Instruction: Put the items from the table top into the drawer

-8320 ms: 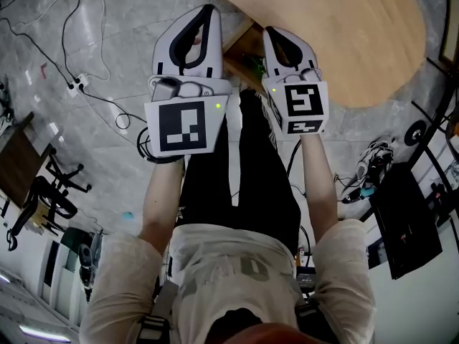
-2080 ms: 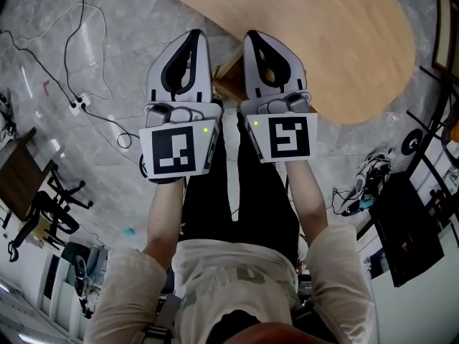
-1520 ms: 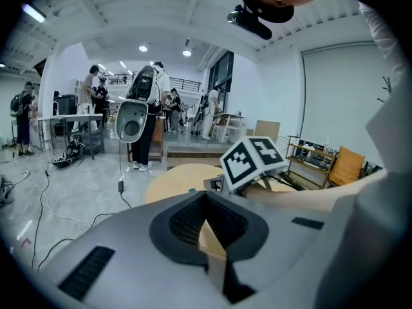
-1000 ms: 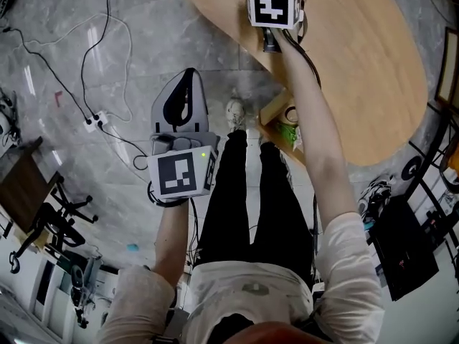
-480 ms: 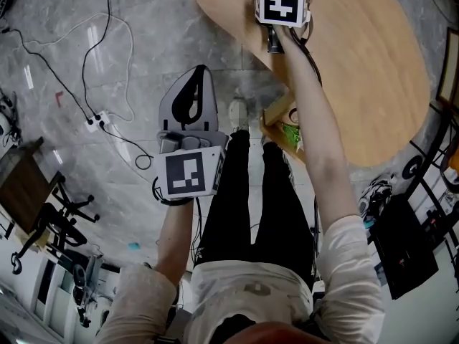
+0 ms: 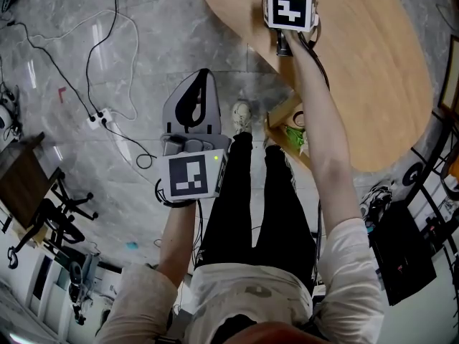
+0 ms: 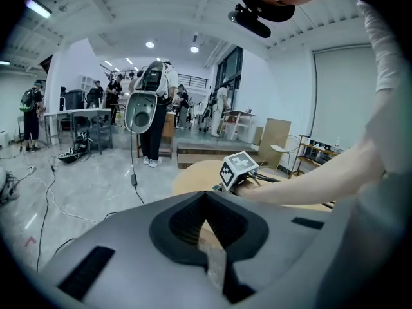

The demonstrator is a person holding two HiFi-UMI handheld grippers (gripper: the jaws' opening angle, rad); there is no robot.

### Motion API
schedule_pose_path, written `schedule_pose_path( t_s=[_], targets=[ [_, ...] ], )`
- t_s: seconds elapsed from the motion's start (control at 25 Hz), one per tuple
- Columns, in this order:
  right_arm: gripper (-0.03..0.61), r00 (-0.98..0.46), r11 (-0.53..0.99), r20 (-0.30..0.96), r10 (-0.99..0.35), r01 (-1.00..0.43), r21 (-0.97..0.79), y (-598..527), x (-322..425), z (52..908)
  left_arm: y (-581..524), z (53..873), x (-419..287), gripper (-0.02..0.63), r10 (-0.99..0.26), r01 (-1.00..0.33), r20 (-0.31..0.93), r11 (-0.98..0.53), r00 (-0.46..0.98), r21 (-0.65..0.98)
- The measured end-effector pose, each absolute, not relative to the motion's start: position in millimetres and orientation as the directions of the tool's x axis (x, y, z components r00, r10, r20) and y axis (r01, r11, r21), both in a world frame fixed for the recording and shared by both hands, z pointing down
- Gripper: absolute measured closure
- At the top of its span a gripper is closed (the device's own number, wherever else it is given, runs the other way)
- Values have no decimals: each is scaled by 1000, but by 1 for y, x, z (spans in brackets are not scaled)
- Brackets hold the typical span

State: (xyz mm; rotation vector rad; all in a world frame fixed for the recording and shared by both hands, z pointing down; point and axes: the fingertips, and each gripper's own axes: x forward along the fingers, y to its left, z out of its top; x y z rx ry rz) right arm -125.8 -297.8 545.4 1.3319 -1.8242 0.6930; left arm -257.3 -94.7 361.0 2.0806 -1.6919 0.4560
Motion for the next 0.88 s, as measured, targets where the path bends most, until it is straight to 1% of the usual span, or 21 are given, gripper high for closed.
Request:
schedule_pose_path(
  t_s=[0.16,0.28,0.32,0.44,0.64,0.88],
  targets=[
    [431,-192,307,784,-591,-952,-1,-304,-127,522,-94,359,-257,607,-845,-978,493,-174,208,114],
    [435,-235,321,707,-668,-947,-11,-302,-134,480,-91,358,-256,607,-843,-979,497,-178,206,103],
    [568,-241,321,673,-699,-947,-6,-301,-134,463,-92,356,-254,607,-845,-978,493,-181,208,102],
    [574,-247,326,599,-762,-945,25,-294,-133,423,-98,349,-247,607,-854,-976,473,-194,215,95],
    [574,-240,330,636,-734,-944,25,-266,-117,442,-100,341,-228,607,-862,-973,451,-215,232,88],
    [574,-234,301,641,-731,-954,-5,-244,-90,448,-92,341,-203,607,-854,-965,453,-247,258,85]
  ],
)
